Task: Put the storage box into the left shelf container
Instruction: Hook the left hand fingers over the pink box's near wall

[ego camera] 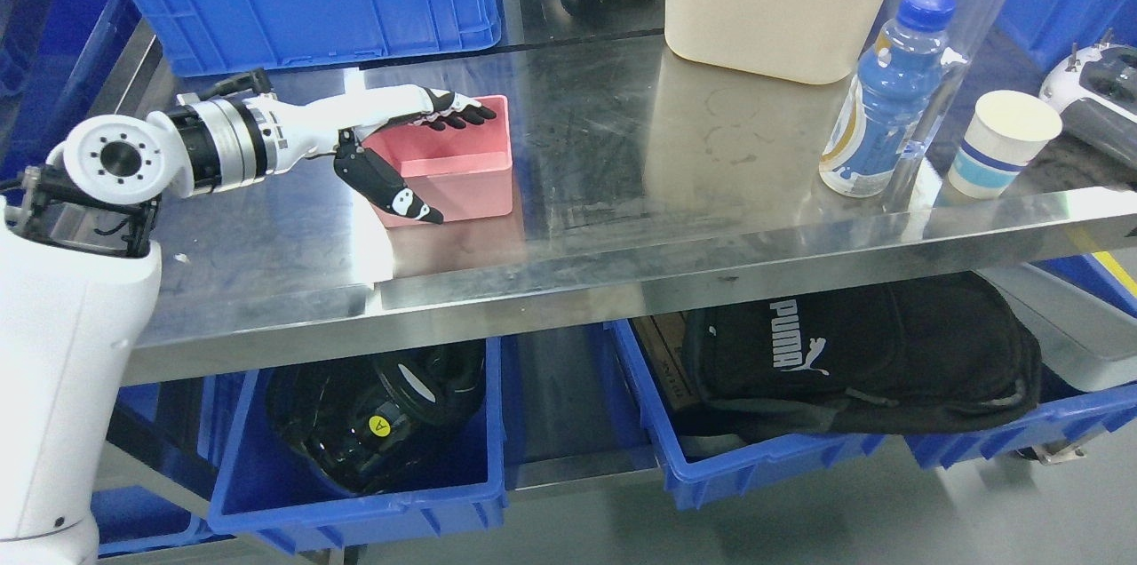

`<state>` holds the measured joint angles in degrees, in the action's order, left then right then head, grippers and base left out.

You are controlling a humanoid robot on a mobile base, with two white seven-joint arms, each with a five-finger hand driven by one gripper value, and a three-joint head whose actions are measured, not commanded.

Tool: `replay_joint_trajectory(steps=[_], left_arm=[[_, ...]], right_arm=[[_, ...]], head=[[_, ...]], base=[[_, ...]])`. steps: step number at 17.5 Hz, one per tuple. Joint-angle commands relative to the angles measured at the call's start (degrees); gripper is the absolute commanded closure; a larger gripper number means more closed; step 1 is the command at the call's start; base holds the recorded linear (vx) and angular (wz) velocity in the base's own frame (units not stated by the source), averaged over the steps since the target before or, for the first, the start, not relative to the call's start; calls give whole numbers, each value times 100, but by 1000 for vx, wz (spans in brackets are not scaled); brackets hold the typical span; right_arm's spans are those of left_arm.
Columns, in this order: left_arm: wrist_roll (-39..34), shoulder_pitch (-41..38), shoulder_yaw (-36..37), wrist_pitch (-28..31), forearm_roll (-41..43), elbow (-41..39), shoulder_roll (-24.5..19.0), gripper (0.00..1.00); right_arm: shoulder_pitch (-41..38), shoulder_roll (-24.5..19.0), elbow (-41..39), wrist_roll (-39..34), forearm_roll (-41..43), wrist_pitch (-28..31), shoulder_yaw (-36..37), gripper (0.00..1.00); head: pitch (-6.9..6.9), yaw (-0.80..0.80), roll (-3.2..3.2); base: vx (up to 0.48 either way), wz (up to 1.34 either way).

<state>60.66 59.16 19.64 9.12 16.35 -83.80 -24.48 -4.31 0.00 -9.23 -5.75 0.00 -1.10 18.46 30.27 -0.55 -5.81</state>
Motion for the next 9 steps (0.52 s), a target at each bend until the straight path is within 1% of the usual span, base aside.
replay_joint_trajectory(steps=[1, 3, 9], left_arm=[[33, 113, 875, 10, 526, 662, 242, 12], [33, 192, 866, 10, 737, 864, 391, 12], [24, 491, 866, 10, 975, 1391, 822, 12]], right_arm=[[0, 100, 0, -1957, -44, -5, 0, 0], [0, 100, 0, -1957, -44, -5, 0, 0], [0, 100, 0, -1957, -44, -5, 0, 0]], head=[[0, 0, 0], [0, 0, 0], [0, 0, 0]], base=[[0, 0], [0, 0], [0, 0]])
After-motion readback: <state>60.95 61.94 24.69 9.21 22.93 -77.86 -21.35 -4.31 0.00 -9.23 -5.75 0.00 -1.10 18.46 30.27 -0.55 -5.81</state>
